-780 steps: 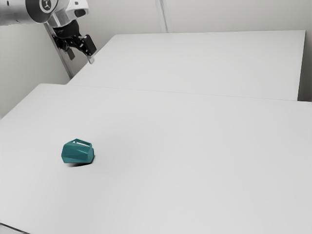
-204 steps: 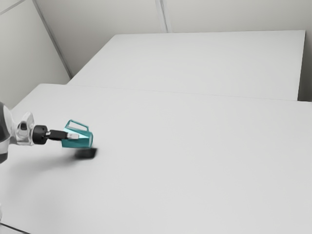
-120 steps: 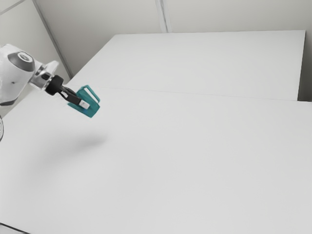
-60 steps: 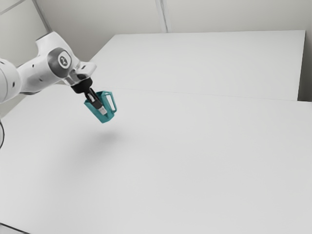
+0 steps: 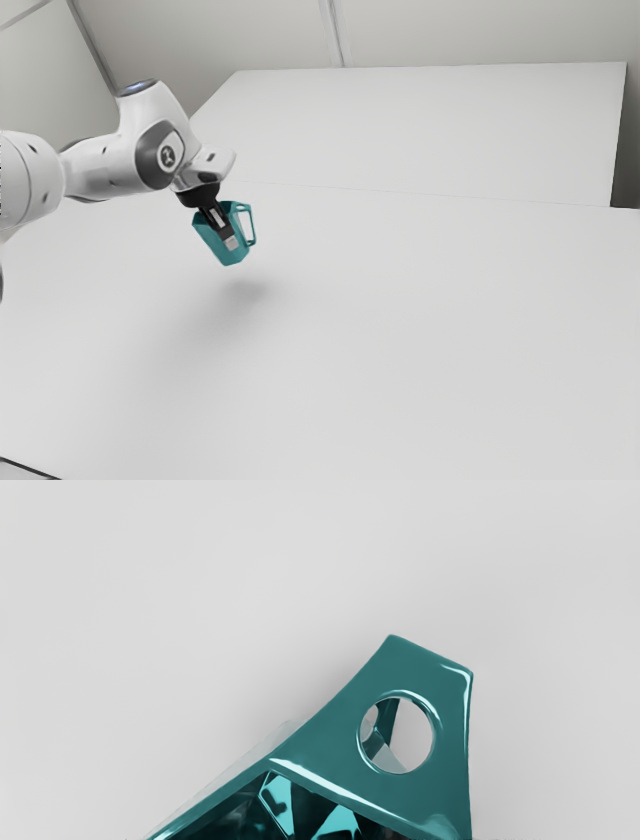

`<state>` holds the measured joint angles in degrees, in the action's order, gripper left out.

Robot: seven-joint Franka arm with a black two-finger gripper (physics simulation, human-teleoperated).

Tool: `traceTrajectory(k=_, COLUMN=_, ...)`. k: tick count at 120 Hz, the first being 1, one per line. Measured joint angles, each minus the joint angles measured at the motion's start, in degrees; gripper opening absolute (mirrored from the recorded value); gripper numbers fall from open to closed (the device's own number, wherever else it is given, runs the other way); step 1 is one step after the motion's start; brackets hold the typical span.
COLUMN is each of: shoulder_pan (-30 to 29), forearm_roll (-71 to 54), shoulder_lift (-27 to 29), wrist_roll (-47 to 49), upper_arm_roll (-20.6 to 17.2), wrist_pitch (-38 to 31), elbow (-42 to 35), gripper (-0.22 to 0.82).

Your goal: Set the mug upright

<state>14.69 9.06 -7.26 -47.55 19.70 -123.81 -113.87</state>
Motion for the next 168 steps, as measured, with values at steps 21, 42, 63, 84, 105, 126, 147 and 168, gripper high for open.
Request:
traceTrajectory(k=21, shoulder_pan=-0.08, forearm_roll=-1.92, shoulder_lift=-2.19, wrist_roll=3.82, upper_arm_roll=-1.02, wrist_pitch=-2.38, elbow=0.24, gripper=-0.18)
traceTrajectory(k=42, shoulder_pan=-0.14, forearm_roll=-2.42, shoulder_lift=-3.98, wrist_roll=6.71, upper_arm_roll=-1.92, wrist_pitch=-4.14, elbow=0.97, gripper=-0.18)
traceTrajectory(k=63, shoulder_pan=-0.36, forearm_roll=-2.41, shoulder_lift=-6.20, wrist_roll=8.91, upper_arm_roll=-2.47, wrist_pitch=-5.09, elbow=2.02, gripper=-0.18)
traceTrajectory(k=84, shoulder_pan=-0.50, forearm_roll=-2.08, shoulder_lift=-7.94, wrist_roll=10.55, upper_arm_roll=-3.00, wrist_pitch=-6.14, elbow=2.36, gripper=-0.18)
traceTrajectory(k=105, shoulder_pan=-0.60, forearm_roll=-1.78, shoulder_lift=-9.23, wrist_roll=11.81, upper_arm_roll=-3.42, wrist_pitch=-6.79, elbow=2.71, gripper=-0.18)
traceTrajectory(k=126, shoulder_pan=-0.66, forearm_roll=-1.66, shoulder_lift=-10.29, wrist_roll=12.77, upper_arm_roll=-3.84, wrist_pitch=-7.35, elbow=3.13, gripper=-0.18)
traceTrajectory(k=147, shoulder_pan=-0.72, forearm_roll=-1.55, shoulder_lift=-11.36, wrist_roll=13.50, upper_arm_roll=-3.88, wrist_pitch=-7.92, elbow=3.32, gripper=-0.18)
traceTrajectory(k=168, shoulder_pan=-0.96, forearm_roll=-0.91, shoulder_lift=-11.89, wrist_roll=13.84, upper_arm_roll=-4.21, wrist_pitch=-8.09, elbow=3.45, gripper=-0.06)
